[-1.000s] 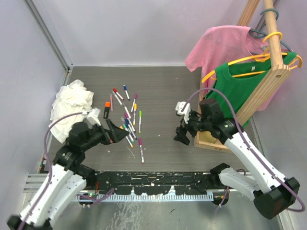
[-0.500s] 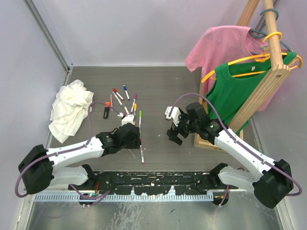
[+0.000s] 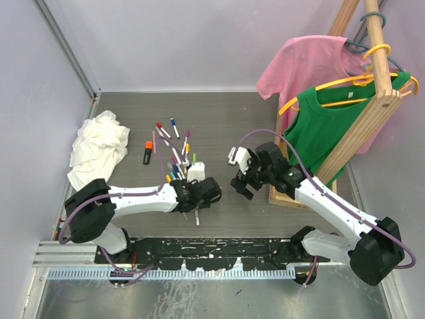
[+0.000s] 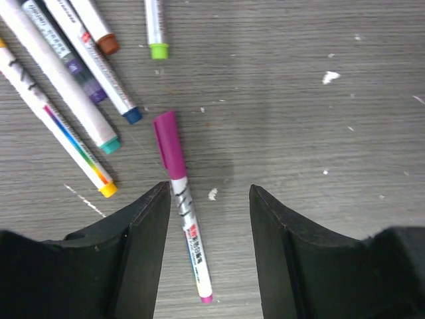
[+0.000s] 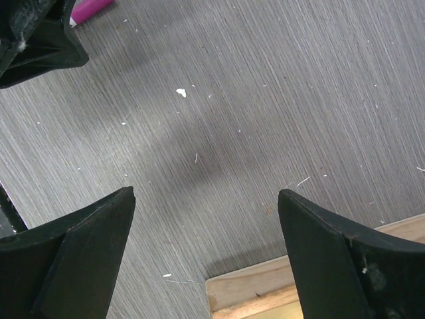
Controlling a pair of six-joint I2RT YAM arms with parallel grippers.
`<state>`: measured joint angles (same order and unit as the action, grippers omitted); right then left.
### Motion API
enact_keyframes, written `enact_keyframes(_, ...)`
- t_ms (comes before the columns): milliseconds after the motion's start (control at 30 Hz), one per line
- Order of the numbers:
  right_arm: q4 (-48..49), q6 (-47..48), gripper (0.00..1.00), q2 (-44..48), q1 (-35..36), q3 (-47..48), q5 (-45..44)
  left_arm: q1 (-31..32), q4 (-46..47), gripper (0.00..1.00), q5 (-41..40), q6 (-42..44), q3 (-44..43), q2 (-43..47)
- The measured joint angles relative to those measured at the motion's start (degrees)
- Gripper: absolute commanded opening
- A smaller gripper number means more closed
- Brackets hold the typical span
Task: Open the pen caps
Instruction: Pick up the pen from the center of the board.
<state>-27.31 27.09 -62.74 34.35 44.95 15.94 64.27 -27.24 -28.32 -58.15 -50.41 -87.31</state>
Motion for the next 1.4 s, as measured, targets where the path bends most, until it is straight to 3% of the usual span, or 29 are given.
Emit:
enact_keyframes(300,0.0,0.0,0.94,0.0,0.0,0.0,-0.5,1.4,-5.3,0.51,-4.6,-3.1,-1.5,-1.8)
enact_keyframes(633,0.0,-0.3,0.94,0.0,0.0,0.0,-0.7,1.4,-2.1,0.43,-3.7,-6.2,1.9,-4.0)
enact_keyframes(1233,-0.2,-0.6,0.93,-0.3,-0.8,0.0,-0.8,1.5,0.9,0.04,-3.8,-7.1,1.9,-4.4)
enact_keyframes(1400,-0.4,-0.7,0.87,-0.3,-1.6,0.0,-0.3,1.5,3.7,0.00,-1.3,-6.1,4.3,-1.3)
